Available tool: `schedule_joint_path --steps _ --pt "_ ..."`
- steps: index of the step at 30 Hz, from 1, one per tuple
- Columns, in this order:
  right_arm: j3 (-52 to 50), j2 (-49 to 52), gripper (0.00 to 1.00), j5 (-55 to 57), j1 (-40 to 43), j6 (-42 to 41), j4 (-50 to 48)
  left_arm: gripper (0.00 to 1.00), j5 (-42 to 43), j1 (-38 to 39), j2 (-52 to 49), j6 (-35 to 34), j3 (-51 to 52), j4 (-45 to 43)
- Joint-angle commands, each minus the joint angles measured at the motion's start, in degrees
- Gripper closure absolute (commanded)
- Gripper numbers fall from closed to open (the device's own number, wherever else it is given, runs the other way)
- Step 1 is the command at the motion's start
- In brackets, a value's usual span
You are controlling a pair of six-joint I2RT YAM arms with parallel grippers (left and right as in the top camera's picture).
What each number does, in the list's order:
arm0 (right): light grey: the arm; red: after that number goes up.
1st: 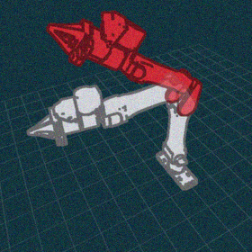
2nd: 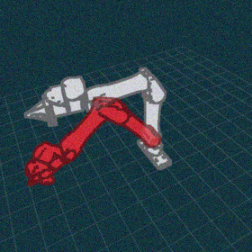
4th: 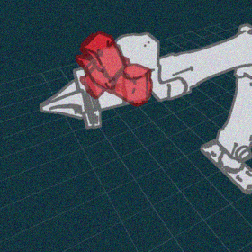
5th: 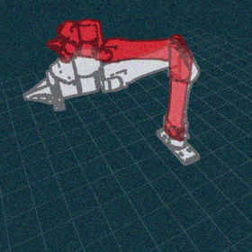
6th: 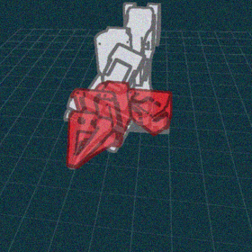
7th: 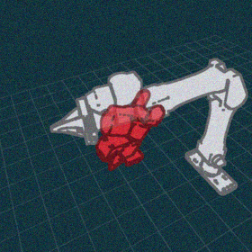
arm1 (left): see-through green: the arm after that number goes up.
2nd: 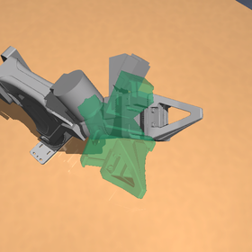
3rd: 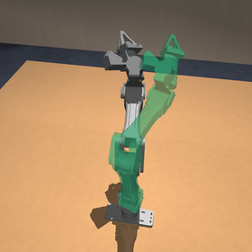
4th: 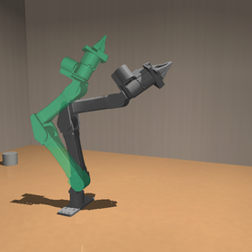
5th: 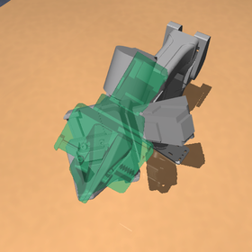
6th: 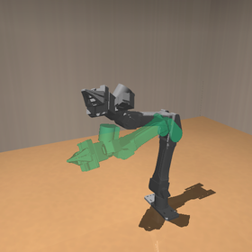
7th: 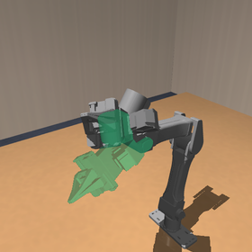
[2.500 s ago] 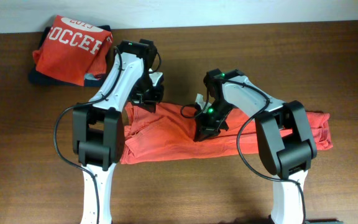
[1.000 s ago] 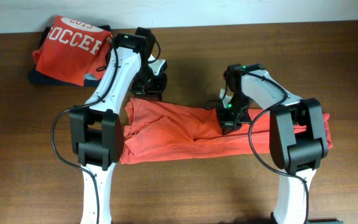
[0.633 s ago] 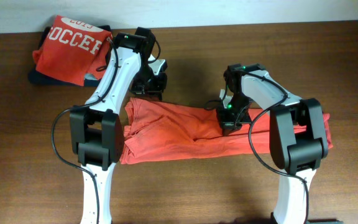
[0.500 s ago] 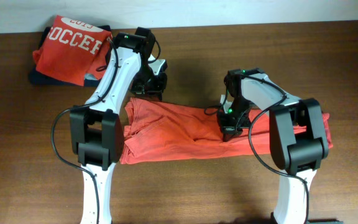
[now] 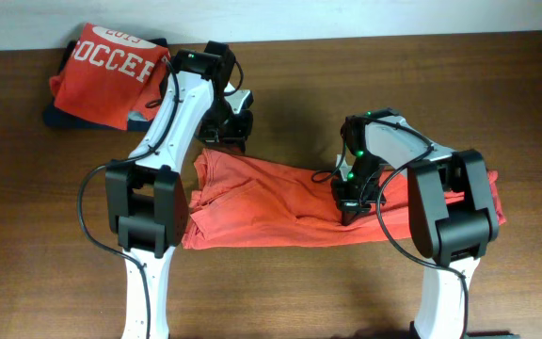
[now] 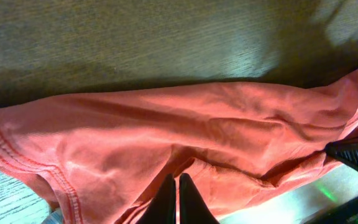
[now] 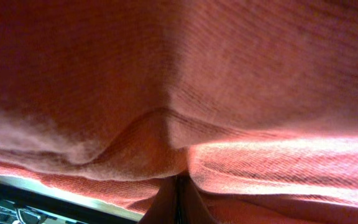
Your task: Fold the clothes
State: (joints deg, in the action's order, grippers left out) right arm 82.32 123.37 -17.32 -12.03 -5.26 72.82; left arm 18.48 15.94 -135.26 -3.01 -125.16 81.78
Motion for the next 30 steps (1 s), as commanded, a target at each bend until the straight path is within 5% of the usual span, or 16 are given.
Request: schedule_joint_path --steps 1,13,30 --pt "-0.6 -0.1 0.96 1.3 -0.2 0.5 -0.9 1.00 3.1 0.7 -0.2 0.1 -0.9 0.7" --pt "-0.6 -0.1 0.96 1.3 2.2 0.5 -1.7 1.00 8.5 7.1 -0.2 4.7 3.3 10.0" --pt "-0.6 -0.1 0.96 1.6 2.4 0.5 1.0 1.00 5.0 7.9 -0.2 4.5 25.4 -3.3"
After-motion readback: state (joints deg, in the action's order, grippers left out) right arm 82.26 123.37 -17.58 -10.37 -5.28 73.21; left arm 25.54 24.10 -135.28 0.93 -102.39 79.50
